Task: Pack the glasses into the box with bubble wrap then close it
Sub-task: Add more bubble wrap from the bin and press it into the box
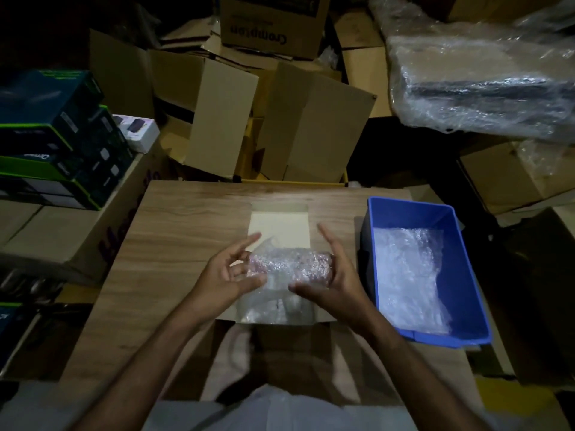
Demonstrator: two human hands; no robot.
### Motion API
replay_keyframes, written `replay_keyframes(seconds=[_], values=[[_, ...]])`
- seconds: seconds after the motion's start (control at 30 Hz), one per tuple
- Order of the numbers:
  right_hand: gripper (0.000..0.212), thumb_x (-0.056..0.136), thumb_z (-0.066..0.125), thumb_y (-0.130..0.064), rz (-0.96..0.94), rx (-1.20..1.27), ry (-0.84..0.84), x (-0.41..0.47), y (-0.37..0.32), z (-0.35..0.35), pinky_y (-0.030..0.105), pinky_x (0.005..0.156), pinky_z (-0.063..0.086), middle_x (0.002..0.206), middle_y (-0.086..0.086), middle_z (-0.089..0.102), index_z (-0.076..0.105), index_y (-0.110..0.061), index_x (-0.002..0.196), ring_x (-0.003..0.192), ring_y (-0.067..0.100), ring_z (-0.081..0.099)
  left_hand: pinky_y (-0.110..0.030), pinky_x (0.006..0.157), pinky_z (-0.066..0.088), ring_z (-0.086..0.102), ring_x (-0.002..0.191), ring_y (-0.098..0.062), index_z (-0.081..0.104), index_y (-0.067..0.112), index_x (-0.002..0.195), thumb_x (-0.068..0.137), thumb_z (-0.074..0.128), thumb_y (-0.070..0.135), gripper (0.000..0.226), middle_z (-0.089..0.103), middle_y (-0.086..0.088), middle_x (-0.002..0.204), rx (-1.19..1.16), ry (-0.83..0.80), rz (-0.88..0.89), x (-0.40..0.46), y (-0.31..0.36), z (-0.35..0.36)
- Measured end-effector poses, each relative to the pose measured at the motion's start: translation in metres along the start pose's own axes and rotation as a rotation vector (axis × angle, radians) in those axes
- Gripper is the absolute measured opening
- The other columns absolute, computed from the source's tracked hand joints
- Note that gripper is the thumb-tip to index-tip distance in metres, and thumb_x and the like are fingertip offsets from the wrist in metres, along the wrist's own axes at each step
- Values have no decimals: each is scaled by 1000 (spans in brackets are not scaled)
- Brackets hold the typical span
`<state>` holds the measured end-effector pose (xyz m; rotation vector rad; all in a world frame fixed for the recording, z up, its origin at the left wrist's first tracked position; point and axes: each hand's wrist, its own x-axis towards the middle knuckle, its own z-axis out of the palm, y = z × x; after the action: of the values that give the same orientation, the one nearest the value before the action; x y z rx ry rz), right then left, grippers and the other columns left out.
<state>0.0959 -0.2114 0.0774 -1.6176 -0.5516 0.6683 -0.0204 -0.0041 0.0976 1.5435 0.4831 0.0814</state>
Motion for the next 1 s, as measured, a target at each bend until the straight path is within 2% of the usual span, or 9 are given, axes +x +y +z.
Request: replay_keyframes(seconds=[0.1, 0.23, 0.3, 0.37, 0.47, 0.63, 0.77, 0.9, 1.0], values=[[78, 74, 88, -12, -44, -286, -24, 1, 6, 0, 34, 97, 58, 137, -6, 57, 54, -25, 143, 122, 10, 60, -21, 79, 58, 70, 96, -14, 70, 35, 121, 74, 87, 4, 59, 63, -1, 113, 341, -20, 13, 1, -2, 1], [8, 85, 78, -24, -90, -472, -52, 7, 4, -3, 42, 67, 59, 83, 0, 73, 78, -17, 89, 73, 13, 68, -18, 87, 49, 57, 103, 0, 74, 31, 96, 87, 78, 28, 10, 57, 8, 107, 673, -16, 229, 2, -2, -1], [21, 88, 77, -24, -63, -375, -47, 7, -4, -9, 38, 55, 55, 65, 2, 67, 70, -11, 72, 58, 13, 64, -17, 92, 46, 55, 114, 5, 69, 26, 97, 93, 69, 32, 6, 59, 13, 120, 575, -89, 207, 0, 0, -6], [13, 89, 78, -24, 94, -104, -49, 3, -11, -13, 28, 66, 59, 81, -2, 72, 71, -13, 90, 77, 8, 70, -21, 79, 52, 65, 100, -6, 65, 16, 102, 97, 60, 32, 17, 69, 5, 108, 327, -111, 115, -2, 1, -5], [31, 92, 73, -32, 193, 153, -64, 1, -3, -12, 44, 91, 60, 113, 4, 75, 69, -18, 120, 105, 21, 73, -30, 78, 60, 73, 101, -25, 58, 15, 123, 98, 61, 16, 25, 75, -9, 110, 30, -137, -41, -6, -1, 9], [22, 97, 66, -15, 181, 248, -7, -4, 9, -4, 36, 75, 62, 106, 3, 73, 61, -15, 119, 95, 22, 74, -35, 75, 60, 72, 105, -21, 59, 16, 128, 97, 63, 11, 32, 72, -6, 119, -10, -74, -45, -4, -23, 6], [18, 98, 57, -3, 230, 276, -37, -7, 23, 1, 45, 86, 58, 112, 9, 74, 73, -9, 93, 105, 29, 70, -29, 65, 59, 72, 92, -22, 74, 8, 95, 100, 50, -4, 27, 72, -10, 111, -10, -26, -102, -6, -30, 5], [37, 81, 66, -37, 226, 355, -114, -10, 19, 0, 38, 93, 58, 119, 1, 73, 76, -5, 98, 113, 26, 68, -45, 83, 55, 61, 99, -35, 79, 10, 98, 90, 52, 28, 33, 65, -13, 110, -100, -11, -170, -5, -43, -5], [40, 83, 82, -29, 181, 283, -93, -9, 22, 2, 34, 87, 60, 119, 8, 72, 72, -5, 112, 112, 30, 68, -45, 81, 58, 69, 102, -31, 74, 10, 103, 89, 73, 25, 21, 70, -13, 114, -49, 17, -119, -8, -42, -3]])
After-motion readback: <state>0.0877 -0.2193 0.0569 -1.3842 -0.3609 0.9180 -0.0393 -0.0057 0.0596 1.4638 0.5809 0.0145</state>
